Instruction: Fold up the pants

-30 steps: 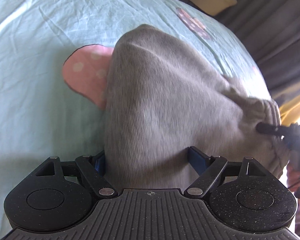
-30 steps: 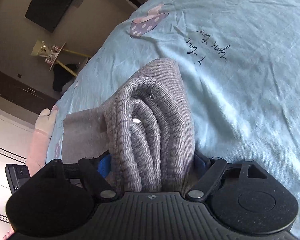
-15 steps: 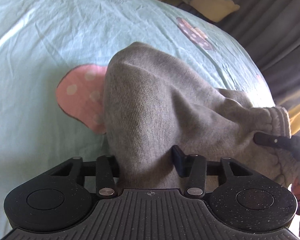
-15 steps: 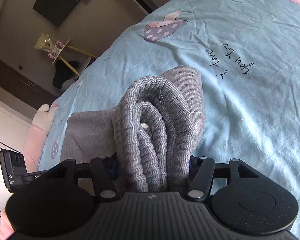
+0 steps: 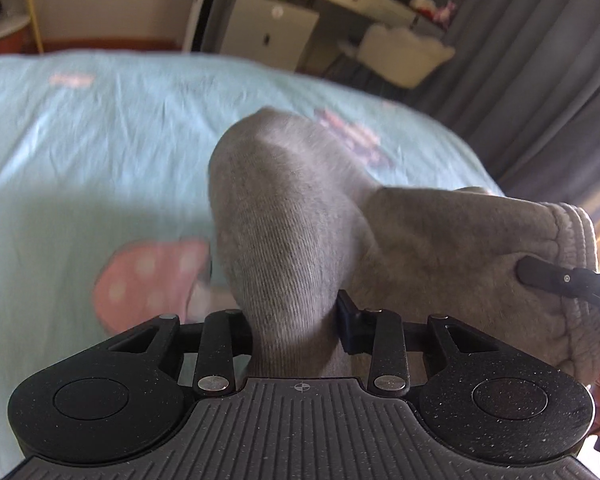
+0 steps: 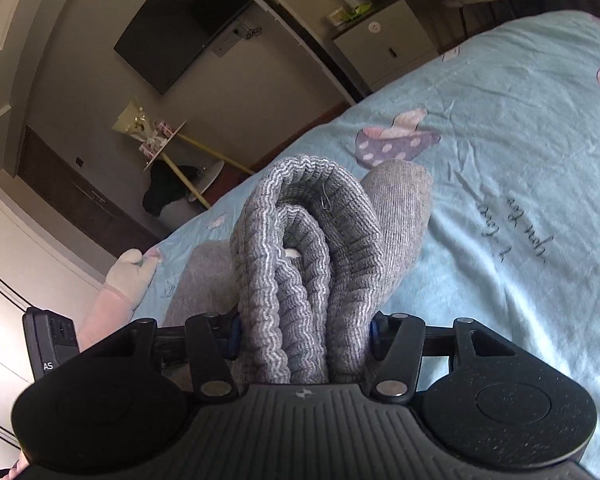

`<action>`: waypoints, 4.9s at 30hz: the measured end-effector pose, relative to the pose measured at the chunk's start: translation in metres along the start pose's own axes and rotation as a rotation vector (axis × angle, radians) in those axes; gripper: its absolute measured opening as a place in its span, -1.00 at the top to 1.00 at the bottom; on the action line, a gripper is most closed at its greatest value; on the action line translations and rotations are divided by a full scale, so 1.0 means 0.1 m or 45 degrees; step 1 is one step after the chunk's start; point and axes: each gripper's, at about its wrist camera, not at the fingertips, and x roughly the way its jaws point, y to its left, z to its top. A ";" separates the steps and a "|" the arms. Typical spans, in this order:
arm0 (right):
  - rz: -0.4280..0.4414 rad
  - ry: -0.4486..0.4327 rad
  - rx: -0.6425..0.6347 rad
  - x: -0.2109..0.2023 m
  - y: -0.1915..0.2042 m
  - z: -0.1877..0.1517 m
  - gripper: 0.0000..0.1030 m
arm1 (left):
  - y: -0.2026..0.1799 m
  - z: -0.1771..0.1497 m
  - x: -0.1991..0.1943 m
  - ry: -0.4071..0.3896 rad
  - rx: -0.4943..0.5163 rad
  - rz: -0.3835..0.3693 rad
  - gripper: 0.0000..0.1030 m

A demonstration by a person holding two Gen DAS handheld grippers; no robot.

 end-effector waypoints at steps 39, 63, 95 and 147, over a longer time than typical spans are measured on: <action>-1.017 0.115 -0.809 0.19 0.33 -1.26 -0.92 | -0.22 -1.27 -0.17 0.086 0.300 0.527 -0.60; -0.779 -0.050 -0.522 -0.77 0.83 -2.11 -0.92 | -0.64 -1.99 -0.96 -0.040 0.238 0.412 -0.88; -0.759 -0.156 -0.607 -0.42 0.93 -2.19 -0.92 | -0.44 -1.96 -0.70 -0.067 0.159 0.378 -0.95; -0.749 -0.159 -0.597 -0.49 0.93 -2.21 -0.92 | -0.49 -2.00 -0.71 -0.057 0.167 0.383 -0.95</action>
